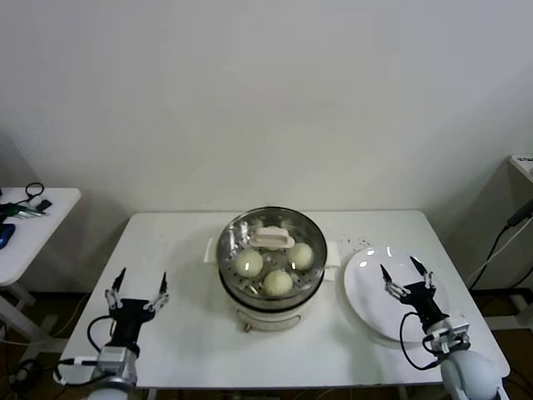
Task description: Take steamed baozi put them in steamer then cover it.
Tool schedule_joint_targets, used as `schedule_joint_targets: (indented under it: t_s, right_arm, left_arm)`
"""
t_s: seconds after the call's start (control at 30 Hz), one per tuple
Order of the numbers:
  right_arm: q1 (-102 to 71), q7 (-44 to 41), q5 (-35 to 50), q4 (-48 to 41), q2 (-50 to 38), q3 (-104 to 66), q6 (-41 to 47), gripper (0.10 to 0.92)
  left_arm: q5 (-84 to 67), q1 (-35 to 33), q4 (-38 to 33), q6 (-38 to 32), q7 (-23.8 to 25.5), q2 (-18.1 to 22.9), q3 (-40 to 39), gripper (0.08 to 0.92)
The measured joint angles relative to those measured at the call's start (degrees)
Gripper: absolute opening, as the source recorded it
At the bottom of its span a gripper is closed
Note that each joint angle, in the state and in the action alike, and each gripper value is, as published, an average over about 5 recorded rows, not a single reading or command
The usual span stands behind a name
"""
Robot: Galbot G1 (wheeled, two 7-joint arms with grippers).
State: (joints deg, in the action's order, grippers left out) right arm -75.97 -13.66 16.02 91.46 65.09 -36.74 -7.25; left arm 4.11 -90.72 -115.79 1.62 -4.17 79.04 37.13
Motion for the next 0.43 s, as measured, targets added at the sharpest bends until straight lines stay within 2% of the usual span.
schedule_joint_targets:
  t_s: [0.43]
  right_arm:
    - [0.55,0.39,-0.71,0.24,0.92,-0.09,-0.47,0.823]
  left_arm:
    - [-4.14,-0.56,1.74,-4.16,1.71,0.94,2.04,0.823]
